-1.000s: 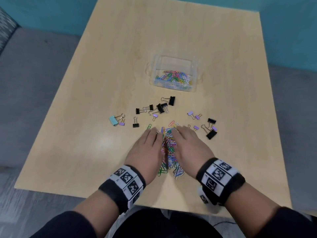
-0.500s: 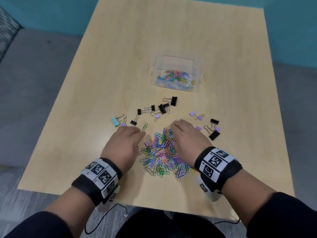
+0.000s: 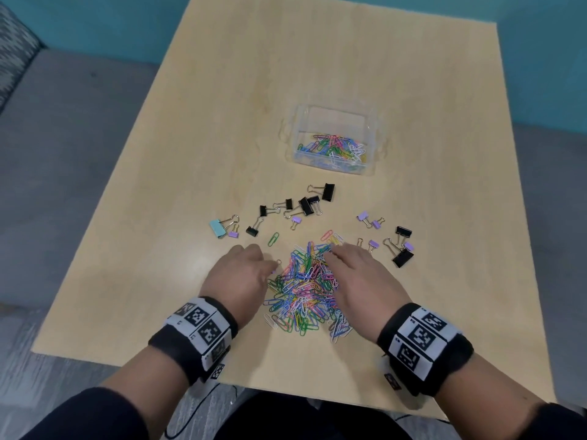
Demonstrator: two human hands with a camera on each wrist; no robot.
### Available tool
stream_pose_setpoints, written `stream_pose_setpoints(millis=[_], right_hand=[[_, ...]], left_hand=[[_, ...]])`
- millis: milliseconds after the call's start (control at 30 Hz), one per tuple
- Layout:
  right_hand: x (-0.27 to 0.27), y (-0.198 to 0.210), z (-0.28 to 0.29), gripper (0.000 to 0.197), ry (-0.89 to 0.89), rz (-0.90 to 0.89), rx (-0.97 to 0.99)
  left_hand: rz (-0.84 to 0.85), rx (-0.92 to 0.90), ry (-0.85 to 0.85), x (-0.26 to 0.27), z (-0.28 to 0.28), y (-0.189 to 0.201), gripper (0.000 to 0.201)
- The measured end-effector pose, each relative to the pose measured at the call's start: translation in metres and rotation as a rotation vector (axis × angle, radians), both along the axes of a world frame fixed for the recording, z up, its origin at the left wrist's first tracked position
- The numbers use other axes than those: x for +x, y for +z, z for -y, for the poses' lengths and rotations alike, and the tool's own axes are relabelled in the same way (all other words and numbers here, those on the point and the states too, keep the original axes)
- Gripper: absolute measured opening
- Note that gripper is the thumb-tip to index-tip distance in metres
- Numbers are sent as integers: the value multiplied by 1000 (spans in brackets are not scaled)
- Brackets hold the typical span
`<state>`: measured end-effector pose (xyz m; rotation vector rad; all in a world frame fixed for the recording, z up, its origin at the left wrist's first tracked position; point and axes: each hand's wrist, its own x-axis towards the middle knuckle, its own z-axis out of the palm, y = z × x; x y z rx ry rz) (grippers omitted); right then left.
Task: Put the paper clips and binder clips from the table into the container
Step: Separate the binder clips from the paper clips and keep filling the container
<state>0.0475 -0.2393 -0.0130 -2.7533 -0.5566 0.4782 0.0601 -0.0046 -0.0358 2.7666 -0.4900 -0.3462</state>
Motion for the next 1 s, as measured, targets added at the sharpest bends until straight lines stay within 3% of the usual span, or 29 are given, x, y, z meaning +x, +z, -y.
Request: stream_pose_setpoints(millis=[233,300,367,467,667,767,867,1000], right_hand=[[13,-6,-23,54,163,22,-31],[22,-5,-34,57,211,33,-76],[31,-2,-36,60,123,26,-141],[32,-3,-29,62,14,-14,-200],[-1,-11,-14,62,130,-39,-121],[-15,-8,2,62,-53,-29,-106],[-29,-12,5,81,-102,-94,-143],[-35,-8,-6,83,-56,-74,-185]], left_hand=[[43,44,173,-1,-24,0,48],[109,41,77,-1,-15,2,48],[125,106,-67,0,1,3,48],[66,213,-102,3,24,4,50],[-29,116,-148,-14,40,8,50],[-102,94,-48,-21,44,18,71],[-186,167,-59,-22,54,23,100],[-162,228,-106,-18,66,22,87]])
